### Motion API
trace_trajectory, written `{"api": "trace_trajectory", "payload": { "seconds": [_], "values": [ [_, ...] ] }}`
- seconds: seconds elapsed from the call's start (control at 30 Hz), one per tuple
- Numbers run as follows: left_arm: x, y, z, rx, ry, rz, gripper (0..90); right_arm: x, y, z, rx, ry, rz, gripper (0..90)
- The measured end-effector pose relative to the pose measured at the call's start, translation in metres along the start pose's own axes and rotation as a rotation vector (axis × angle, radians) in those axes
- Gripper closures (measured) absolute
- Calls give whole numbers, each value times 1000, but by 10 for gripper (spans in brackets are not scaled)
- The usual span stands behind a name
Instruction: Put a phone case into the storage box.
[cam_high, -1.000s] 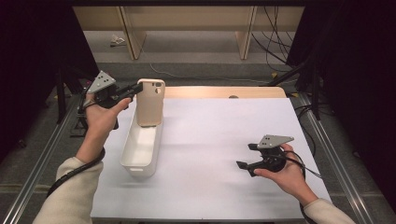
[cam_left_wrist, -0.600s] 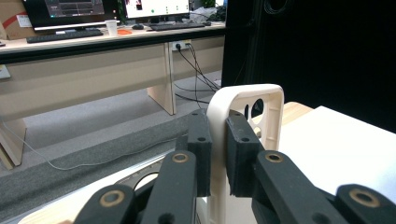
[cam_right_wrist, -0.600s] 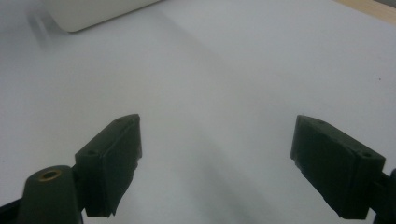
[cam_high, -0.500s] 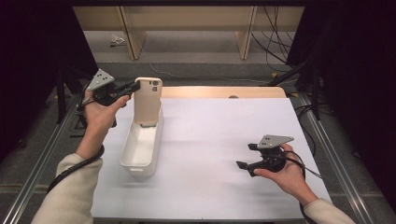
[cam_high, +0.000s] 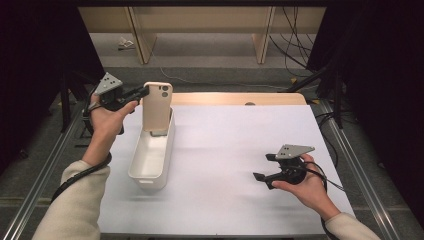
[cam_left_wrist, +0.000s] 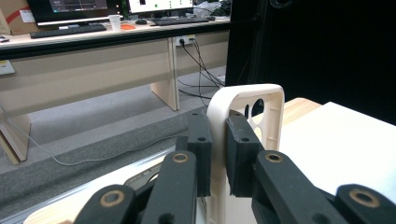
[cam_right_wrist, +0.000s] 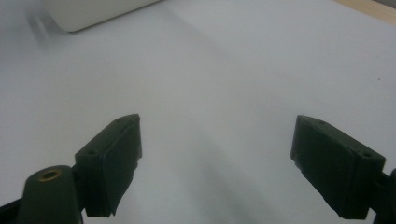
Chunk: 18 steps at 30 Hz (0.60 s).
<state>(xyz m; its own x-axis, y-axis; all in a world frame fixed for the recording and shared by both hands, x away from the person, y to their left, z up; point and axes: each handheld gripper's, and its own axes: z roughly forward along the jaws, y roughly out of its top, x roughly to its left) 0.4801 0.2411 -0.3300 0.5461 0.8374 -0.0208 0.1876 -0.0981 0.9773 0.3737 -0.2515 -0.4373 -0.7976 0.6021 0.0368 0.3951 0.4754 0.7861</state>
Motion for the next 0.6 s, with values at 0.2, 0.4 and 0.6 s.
{"api": "trace_trajectory", "payload": {
  "seconds": [0.2, 0.4, 0.6],
  "values": [
    [3, 0, 2, 5, 6, 12, 814, 0, 0, 0, 0, 0, -1, 173],
    [8, -2, 5, 4, 16, -3, 814, 0, 0, 0, 1, 1, -1, 173],
    [9, -5, 9, 6, 18, -2, 814, 0, 0, 0, 1, 1, -2, 174]
  ]
}}
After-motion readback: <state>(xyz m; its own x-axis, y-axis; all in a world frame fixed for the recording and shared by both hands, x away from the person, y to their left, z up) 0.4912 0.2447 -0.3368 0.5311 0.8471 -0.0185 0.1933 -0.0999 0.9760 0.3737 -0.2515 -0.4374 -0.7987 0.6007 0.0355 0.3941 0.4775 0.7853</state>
